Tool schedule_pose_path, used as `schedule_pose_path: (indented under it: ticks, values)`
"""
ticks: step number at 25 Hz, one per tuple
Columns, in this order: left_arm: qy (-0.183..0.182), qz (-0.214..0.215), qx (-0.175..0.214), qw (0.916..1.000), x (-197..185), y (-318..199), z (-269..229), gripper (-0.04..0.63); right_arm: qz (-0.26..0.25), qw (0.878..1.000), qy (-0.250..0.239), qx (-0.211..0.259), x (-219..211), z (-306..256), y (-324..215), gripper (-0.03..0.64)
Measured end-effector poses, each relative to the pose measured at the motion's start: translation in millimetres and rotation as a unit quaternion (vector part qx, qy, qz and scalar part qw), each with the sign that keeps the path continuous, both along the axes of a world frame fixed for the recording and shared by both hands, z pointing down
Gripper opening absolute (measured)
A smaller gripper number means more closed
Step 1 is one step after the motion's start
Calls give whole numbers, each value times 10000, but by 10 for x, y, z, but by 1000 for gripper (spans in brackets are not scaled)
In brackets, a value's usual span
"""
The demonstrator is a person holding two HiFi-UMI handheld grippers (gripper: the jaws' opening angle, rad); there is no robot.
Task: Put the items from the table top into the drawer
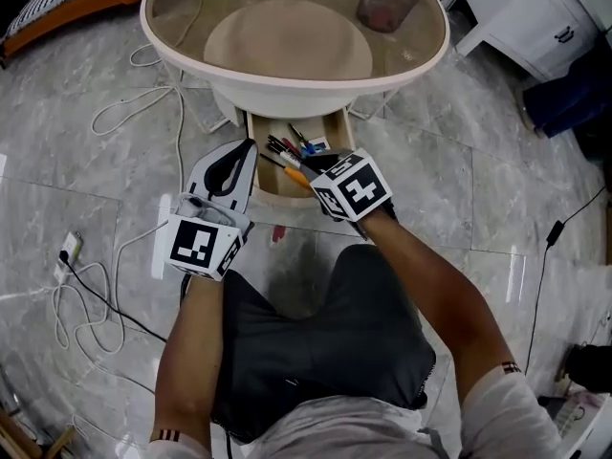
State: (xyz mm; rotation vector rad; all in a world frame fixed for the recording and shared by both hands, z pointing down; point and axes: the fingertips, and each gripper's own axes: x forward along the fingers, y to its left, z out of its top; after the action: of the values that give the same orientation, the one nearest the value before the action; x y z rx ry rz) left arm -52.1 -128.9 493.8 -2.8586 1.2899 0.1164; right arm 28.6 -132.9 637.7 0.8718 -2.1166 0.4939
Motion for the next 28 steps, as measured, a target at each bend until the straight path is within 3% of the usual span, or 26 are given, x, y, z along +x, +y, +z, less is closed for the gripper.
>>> schedule_pose_path:
  ticks: [4, 10, 20, 28]
  values:
    - [-172, 135, -9, 9998, 71, -11, 126, 0, 130, 9997, 119, -190, -47, 261, -108, 38]
    - [187, -7, -132, 9997, -2, -66, 100, 0, 417, 9972, 262, -568, -79, 617, -218, 40]
    - [266, 24, -120, 9996, -47, -36, 85, 0, 493, 9909, 495, -1148, -173, 969, -324, 40]
    - [291, 31, -153, 9995, -36, -16, 44, 0, 526, 9877, 594, -1351, -185, 1092, -358, 41]
